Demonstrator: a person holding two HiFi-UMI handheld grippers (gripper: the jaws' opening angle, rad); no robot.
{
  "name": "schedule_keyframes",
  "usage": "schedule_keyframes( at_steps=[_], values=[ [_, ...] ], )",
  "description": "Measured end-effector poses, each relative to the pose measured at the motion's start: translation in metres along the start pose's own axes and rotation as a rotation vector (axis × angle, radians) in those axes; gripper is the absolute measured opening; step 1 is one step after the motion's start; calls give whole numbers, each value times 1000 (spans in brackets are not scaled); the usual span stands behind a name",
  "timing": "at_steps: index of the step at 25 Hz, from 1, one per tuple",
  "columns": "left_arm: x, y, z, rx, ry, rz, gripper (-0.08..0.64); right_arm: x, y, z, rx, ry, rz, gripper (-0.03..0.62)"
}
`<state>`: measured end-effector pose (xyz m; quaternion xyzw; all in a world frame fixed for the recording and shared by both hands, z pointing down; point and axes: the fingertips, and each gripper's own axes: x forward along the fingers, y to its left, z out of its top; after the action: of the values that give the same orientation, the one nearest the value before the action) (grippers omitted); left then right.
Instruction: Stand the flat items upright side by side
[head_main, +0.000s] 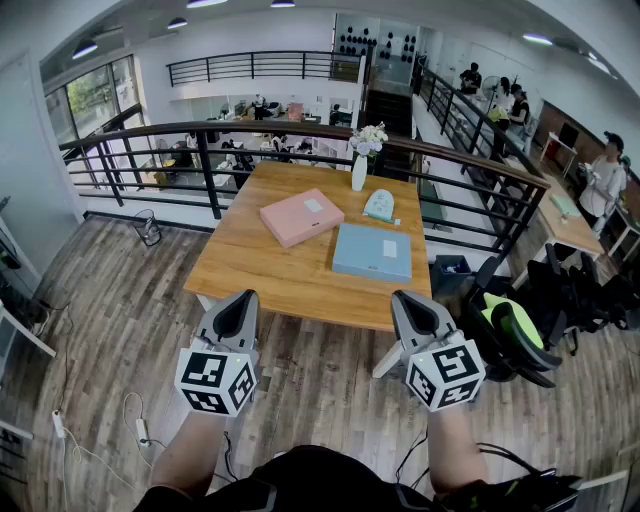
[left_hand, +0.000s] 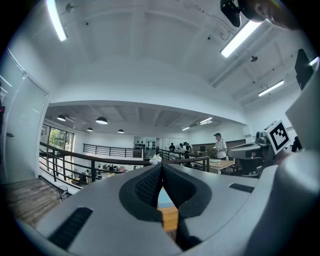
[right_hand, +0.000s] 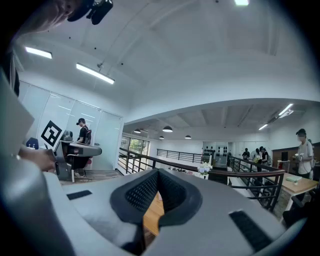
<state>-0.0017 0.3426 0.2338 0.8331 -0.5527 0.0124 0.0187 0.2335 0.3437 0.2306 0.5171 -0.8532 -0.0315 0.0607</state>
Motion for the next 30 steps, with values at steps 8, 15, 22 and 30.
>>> schedule_keyframes(
  at_steps=[8, 15, 22, 30],
  values=[
    [-4, 6, 0, -23, 1, -7, 28, 2, 8, 3, 7, -3, 11, 15],
    [-7, 15, -7, -37, 20, -5, 28, 8, 13, 1, 42, -2, 17, 15],
    [-13, 23, -7, -43, 14, 14, 28, 12, 18, -2, 57, 10, 20, 15],
    [-16, 19, -5, -52, 23, 12, 29, 6, 15, 3, 38, 0, 12, 20]
  ],
)
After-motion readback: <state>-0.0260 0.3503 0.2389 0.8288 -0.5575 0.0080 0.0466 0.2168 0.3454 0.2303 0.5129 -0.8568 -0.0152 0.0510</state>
